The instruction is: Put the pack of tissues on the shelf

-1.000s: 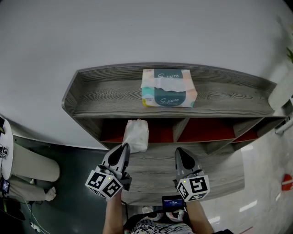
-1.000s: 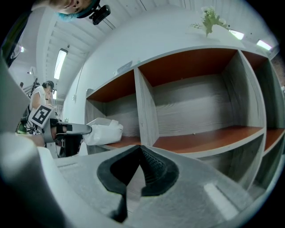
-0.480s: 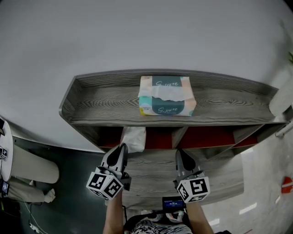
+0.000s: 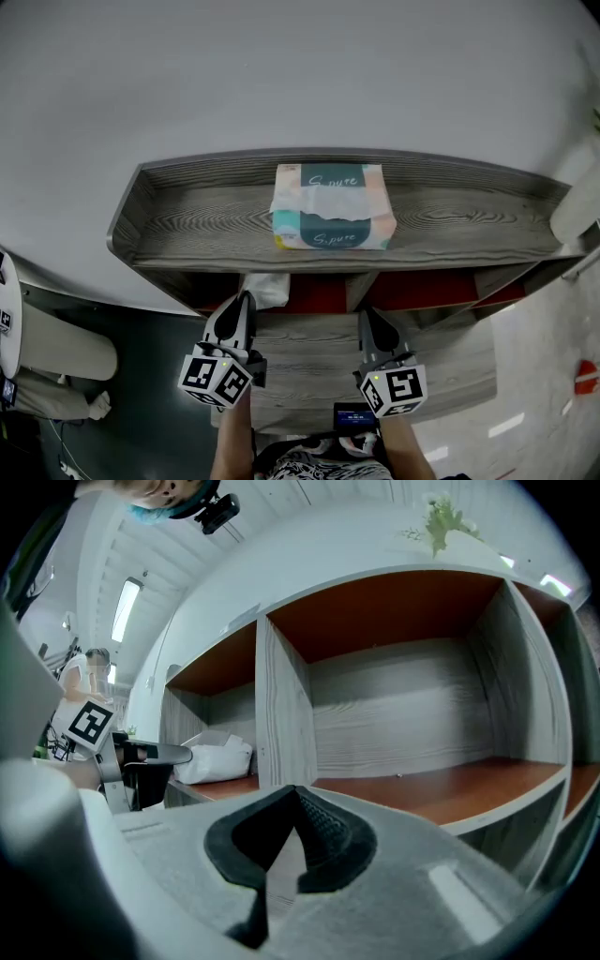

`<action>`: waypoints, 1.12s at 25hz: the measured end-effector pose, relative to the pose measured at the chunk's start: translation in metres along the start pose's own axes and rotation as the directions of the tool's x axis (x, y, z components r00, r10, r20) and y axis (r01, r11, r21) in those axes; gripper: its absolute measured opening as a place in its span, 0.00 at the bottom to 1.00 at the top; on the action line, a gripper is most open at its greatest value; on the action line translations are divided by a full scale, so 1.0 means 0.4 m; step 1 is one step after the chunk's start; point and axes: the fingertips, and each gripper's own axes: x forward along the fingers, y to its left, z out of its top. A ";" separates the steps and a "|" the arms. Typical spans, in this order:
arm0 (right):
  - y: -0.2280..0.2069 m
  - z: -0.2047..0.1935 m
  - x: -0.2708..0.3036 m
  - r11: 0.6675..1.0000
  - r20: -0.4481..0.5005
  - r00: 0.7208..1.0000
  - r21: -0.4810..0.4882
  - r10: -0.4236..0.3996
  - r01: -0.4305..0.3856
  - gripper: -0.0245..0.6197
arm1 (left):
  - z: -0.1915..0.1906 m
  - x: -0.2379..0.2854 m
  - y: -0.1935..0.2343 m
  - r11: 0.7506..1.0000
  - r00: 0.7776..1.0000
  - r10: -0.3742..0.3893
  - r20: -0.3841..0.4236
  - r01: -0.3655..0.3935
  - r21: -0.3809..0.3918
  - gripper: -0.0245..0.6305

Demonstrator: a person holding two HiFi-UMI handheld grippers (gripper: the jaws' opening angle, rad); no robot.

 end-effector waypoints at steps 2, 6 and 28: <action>-0.005 -0.003 -0.001 1.000 -0.002 1.000 0.002 -0.010 0.010 0.05 | 0.001 0.005 0.000 1.000 1.000 0.003 0.005 -0.003 0.002 0.06; -0.011 0.003 0.003 1.000 0.006 1.000 -0.008 -0.002 0.002 0.05 | 0.002 0.012 -0.002 1.000 1.000 0.003 0.008 -0.003 -0.004 0.06; 0.022 0.020 -0.059 0.999 0.054 0.998 0.038 -0.013 0.011 0.05 | 0.003 -0.061 -0.002 1.000 0.999 0.023 0.023 -0.023 0.004 0.25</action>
